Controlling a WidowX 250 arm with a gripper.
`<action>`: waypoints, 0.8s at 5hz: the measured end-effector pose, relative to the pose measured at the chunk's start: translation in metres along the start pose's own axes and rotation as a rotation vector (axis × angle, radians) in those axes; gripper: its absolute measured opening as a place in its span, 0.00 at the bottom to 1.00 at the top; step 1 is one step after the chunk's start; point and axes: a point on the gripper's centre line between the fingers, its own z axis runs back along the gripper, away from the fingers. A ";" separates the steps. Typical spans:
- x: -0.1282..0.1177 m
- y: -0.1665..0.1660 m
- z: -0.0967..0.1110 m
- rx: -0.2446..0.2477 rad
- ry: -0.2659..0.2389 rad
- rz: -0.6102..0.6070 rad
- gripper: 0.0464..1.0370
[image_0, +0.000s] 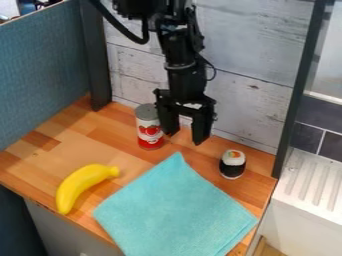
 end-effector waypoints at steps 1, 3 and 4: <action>0.001 0.020 0.002 0.010 -0.029 0.078 0.96; -0.006 0.068 0.003 0.082 -0.050 0.224 0.96; -0.016 0.103 0.006 0.123 -0.040 0.315 0.96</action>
